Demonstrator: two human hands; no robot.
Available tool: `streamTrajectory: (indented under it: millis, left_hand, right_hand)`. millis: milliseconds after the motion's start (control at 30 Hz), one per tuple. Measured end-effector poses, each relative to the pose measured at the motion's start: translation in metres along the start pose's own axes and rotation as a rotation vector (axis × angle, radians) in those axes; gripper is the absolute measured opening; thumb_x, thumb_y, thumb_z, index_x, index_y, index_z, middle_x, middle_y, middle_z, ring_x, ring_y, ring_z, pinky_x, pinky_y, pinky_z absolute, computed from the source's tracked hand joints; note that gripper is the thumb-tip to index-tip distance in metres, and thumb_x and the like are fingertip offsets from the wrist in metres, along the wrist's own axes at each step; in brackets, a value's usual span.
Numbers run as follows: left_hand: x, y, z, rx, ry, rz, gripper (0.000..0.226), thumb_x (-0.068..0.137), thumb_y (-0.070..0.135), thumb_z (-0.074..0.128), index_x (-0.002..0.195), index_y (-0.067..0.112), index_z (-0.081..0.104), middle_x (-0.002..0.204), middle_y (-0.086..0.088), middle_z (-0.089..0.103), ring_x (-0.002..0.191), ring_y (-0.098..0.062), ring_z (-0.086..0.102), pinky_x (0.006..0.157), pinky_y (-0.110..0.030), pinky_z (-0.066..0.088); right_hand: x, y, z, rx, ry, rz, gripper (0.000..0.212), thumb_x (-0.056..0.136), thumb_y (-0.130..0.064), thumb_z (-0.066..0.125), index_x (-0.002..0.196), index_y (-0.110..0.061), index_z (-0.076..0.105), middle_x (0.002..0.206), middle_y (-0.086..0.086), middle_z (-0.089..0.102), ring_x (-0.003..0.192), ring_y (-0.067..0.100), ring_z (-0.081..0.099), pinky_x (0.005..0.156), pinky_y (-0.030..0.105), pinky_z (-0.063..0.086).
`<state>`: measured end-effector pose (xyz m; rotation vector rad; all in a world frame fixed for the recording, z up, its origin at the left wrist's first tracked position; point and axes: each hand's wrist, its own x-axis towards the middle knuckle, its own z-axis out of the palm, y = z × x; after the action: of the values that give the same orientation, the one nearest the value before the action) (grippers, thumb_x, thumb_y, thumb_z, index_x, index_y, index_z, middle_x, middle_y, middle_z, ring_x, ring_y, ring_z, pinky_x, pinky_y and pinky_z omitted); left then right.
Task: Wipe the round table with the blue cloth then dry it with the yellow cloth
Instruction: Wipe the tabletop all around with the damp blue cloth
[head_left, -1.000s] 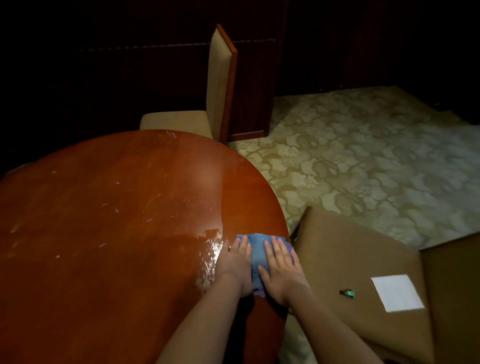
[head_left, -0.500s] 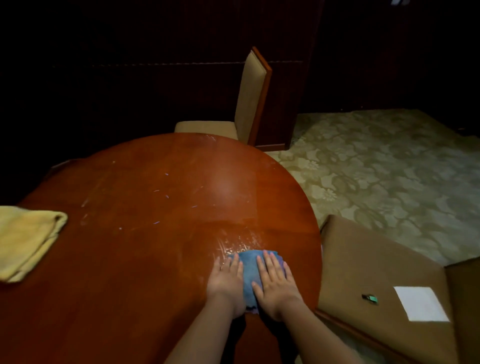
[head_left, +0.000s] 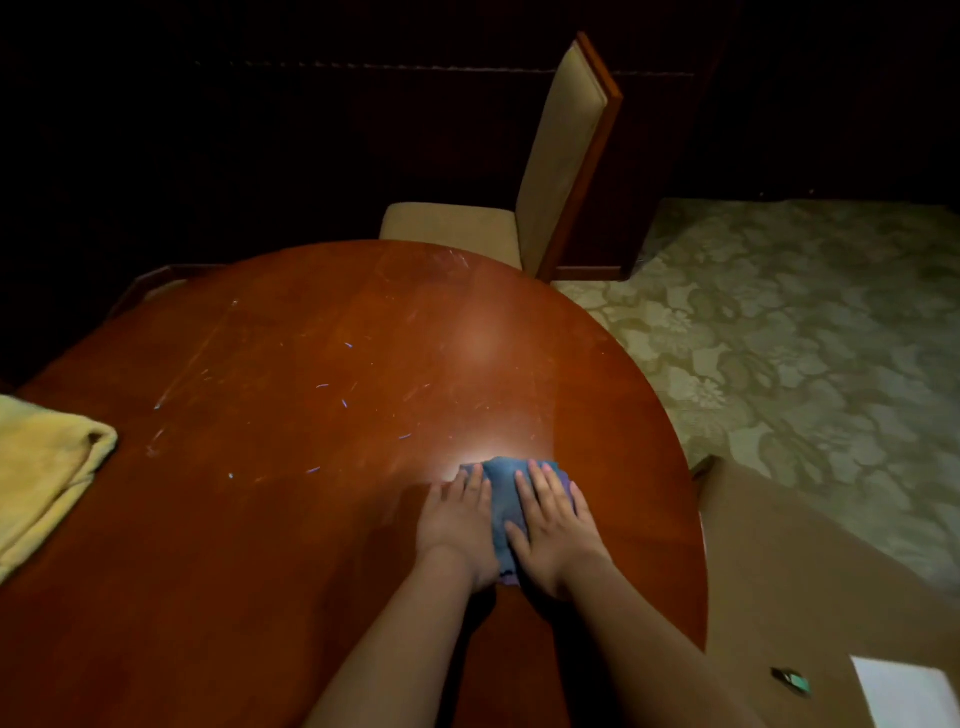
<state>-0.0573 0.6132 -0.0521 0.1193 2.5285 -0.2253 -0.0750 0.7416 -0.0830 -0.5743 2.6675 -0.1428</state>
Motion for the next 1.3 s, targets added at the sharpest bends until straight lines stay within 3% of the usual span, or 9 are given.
streamTrajectory:
  millis: [367, 600, 767, 967, 1300]
  left_hand:
    - [0.100, -0.018, -0.065, -0.059, -0.012, -0.087, 0.093, 0.091, 0.057, 0.039, 0.151, 0.006, -0.012, 0.158, -0.010, -0.018, 0.146, -0.023, -0.012, 0.118, -0.045, -0.005]
    - [0.149, -0.026, -0.103, -0.033, 0.007, -0.098, 0.078, 0.096, 0.048, 0.027, 0.151, 0.007, -0.011, 0.158, -0.009, -0.018, 0.146, -0.022, -0.012, 0.118, -0.045, -0.004]
    - [0.167, -0.026, -0.114, -0.052, 0.005, -0.135, 0.078, 0.096, 0.049, 0.026, 0.151, 0.007, -0.010, 0.158, -0.009, -0.016, 0.147, -0.022, -0.010, 0.118, -0.044, -0.003]
    - [0.149, -0.019, -0.109, -0.058, 0.006, -0.146, 0.078, 0.096, 0.050, 0.027, 0.151, 0.008, -0.010, 0.159, -0.008, -0.015, 0.147, -0.021, -0.009, 0.118, -0.043, -0.004]
    - [0.047, 0.018, -0.042, -0.068, -0.002, -0.085, 0.079, 0.097, 0.050, 0.027, 0.150, 0.006, -0.012, 0.158, -0.009, -0.018, 0.146, -0.021, -0.014, 0.118, -0.042, -0.006]
  right_hand:
    - [0.118, 0.045, -0.044, -0.045, 0.004, -0.063, 0.097, 0.059, -0.058, -0.024, 0.147, -0.018, -0.022, 0.145, -0.006, -0.035, 0.142, 0.013, -0.024, 0.112, 0.036, -0.016]
    - [0.172, 0.074, -0.073, -0.051, -0.025, -0.066, 0.065, 0.099, -0.049, 0.011, 0.148, -0.019, -0.020, 0.155, -0.001, -0.026, 0.141, 0.012, -0.024, 0.114, 0.037, -0.015]
    - [0.194, 0.085, -0.084, -0.068, -0.003, -0.116, 0.064, 0.101, -0.045, 0.017, 0.149, -0.019, -0.017, 0.157, 0.000, -0.023, 0.142, 0.012, -0.022, 0.115, 0.037, -0.013]
    - [0.179, 0.084, -0.080, -0.057, -0.030, -0.112, 0.065, 0.101, -0.047, 0.014, 0.149, -0.019, -0.018, 0.156, 0.000, -0.025, 0.142, 0.013, -0.024, 0.115, 0.038, -0.013]
    - [0.060, 0.063, -0.033, -0.055, -0.071, -0.100, 0.063, 0.097, -0.051, 0.002, 0.140, -0.017, -0.029, 0.143, -0.004, -0.038, 0.133, 0.009, -0.033, 0.112, 0.038, -0.017]
